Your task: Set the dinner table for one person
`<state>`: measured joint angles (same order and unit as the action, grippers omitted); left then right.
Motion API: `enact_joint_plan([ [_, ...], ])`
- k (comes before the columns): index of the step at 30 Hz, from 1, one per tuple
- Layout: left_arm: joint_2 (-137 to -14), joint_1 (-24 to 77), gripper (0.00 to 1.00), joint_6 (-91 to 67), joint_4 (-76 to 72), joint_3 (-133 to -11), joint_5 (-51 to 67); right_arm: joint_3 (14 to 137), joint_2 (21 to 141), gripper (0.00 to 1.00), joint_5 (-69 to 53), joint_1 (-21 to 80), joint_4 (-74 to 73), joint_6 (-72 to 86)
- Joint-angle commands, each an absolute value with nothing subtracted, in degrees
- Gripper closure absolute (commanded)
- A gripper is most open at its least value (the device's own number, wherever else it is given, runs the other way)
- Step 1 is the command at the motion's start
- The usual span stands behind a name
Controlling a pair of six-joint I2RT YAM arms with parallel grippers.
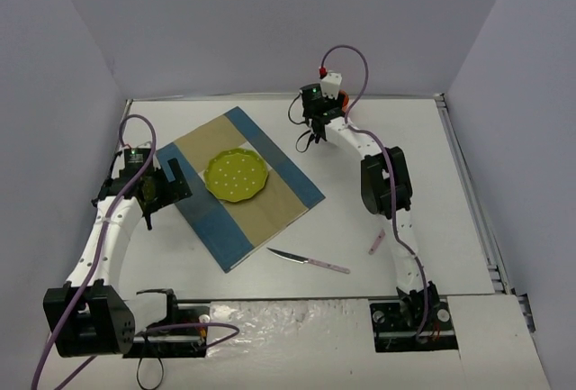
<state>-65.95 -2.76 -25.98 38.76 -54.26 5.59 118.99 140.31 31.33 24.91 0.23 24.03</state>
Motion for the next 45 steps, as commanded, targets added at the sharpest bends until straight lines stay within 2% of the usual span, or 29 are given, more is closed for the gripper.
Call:
enact_joint_plan([
  [1,-64.3,-3.0,0.03,-25.5,36.8,-53.8,6.6,124.7,141.9,0.46,36.2,25.0,3.3,25.5],
  [13,-63.6,-3.0,0.03,-25.2,36.4,-52.7,7.3,124.8,143.3,0.66,36.2,23.4,5.2,24.7],
  [17,-63.8,-3.0,0.03,-25.2,35.9,-52.5,7.9,119.1,139.3,0.80,33.8,23.0,6.9,22.6],
  [22,-63.8,-3.1,0.03,-25.1,35.9,-53.1,8.1,103.6,130.7,0.99,27.8,22.9,12.1,20.0],
  [32,-63.7,-3.0,0.03,-25.6,36.4,-55.0,9.5,74.6,108.3,1.00,16.2,23.5,16.3,17.8],
  [39,-63.5,-3.0,0.03,-25.8,36.1,-55.4,9.9,59.4,93.6,1.00,8.3,24.1,17.4,14.8],
  [45,-63.0,-3.0,0.03,-26.5,35.2,-54.9,10.4,51.6,84.1,1.00,5.1,24.8,19.7,12.6],
])
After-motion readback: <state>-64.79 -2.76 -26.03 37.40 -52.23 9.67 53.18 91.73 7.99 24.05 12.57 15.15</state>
